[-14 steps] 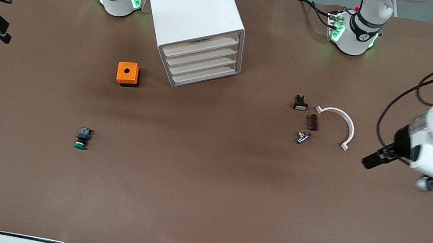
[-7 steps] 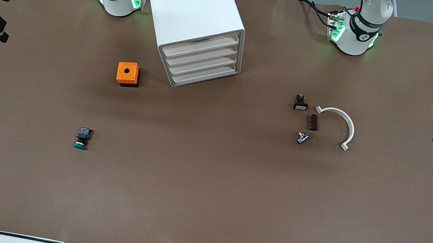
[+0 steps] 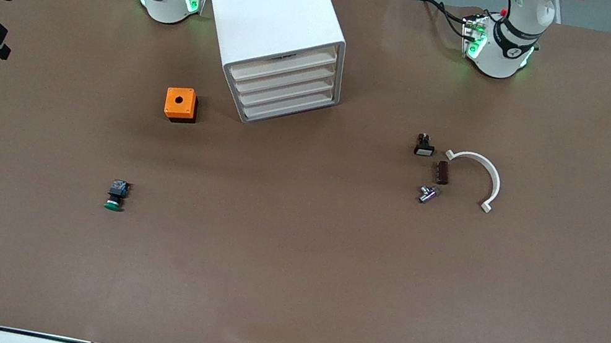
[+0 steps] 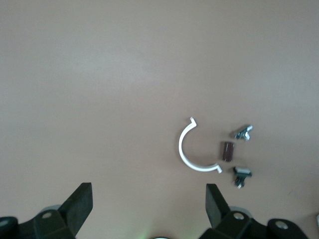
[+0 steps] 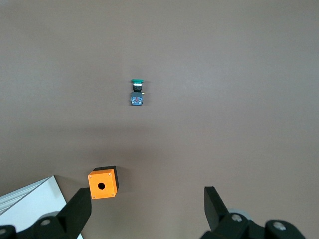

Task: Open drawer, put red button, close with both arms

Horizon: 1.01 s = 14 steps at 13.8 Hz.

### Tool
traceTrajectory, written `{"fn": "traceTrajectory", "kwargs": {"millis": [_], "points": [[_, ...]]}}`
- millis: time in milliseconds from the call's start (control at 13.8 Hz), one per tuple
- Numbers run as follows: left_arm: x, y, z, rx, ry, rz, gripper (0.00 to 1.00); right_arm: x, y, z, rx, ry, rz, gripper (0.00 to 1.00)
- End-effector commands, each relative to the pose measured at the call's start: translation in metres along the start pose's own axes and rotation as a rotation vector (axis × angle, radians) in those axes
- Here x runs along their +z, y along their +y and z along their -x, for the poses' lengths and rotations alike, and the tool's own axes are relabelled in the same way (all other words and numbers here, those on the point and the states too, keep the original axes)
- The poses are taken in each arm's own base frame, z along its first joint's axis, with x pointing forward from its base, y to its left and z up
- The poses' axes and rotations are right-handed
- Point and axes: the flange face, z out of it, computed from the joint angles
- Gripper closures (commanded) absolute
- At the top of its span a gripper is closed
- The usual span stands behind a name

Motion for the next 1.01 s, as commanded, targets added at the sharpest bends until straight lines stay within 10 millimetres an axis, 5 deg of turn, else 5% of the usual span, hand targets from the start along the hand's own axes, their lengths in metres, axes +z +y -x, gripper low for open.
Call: {"fn": "traceTrajectory", "kwargs": {"millis": [0,362,942], "points": [[0.012,0.017,-0.001,0.071,-0.006,0.042,0.0,-0.004,0.003,-0.001,-0.011,-0.001,0.006,0.0],[0.019,0.056,-0.007,0.133,-0.003,0.045,0.0,-0.002,0.003,-0.002,-0.006,-0.002,0.005,0.0],[0.012,0.053,-0.019,0.115,0.006,0.062,0.0,-0.006,0.003,-0.002,-0.006,0.004,0.003,0.0]]}}
